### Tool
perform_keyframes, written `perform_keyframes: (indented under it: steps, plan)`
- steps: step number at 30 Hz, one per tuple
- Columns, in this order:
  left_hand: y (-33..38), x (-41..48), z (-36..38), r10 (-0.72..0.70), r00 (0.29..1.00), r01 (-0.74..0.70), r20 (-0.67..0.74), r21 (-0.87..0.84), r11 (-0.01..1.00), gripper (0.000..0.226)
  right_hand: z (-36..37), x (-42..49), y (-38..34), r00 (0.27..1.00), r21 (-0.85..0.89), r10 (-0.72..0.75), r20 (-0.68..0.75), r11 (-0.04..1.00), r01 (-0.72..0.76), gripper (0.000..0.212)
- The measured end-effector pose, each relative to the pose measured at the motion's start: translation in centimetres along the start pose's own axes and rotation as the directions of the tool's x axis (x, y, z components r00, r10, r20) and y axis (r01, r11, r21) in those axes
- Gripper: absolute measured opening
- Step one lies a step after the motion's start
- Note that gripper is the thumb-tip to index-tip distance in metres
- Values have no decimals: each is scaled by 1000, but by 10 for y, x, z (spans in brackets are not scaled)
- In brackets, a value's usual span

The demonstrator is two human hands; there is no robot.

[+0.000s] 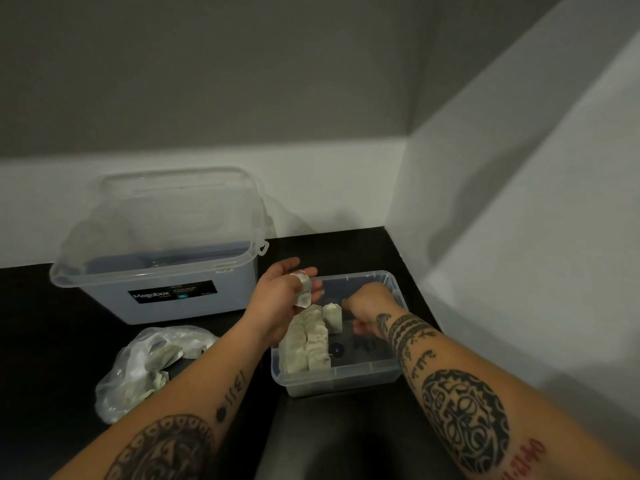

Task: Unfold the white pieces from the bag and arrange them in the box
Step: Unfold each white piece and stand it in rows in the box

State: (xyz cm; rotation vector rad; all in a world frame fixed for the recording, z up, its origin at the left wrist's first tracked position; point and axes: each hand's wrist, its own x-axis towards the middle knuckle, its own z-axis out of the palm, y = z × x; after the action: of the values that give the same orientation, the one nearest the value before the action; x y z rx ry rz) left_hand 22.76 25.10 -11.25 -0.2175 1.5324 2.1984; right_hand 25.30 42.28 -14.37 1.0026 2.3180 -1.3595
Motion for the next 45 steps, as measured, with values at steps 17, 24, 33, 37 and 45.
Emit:
perform_keyframes:
  steps: [17,24,33,37,45]
  plan:
    - [-7,-15,7,48,995,-72,90,293,953,17,-25,-45,-24,846,297,-509,-158,792,533,7]
    - [-8,-12,6,10,999,-18,47,177,984,10,-25,-51,-35,799,454,-572,-185,671,586,23]
    - [-10,-13,6,-30,999,27,36,85,996,15,-15,-45,-31,801,264,-556,-224,756,599,5]
    - [-7,-14,2,98,995,-99,16,253,962,18,-26,-45,-27,765,70,-610,-203,771,633,3]
    - [-9,-15,4,210,973,-231,96,396,889,14,-22,-41,-15,737,112,-667,-113,728,676,18]
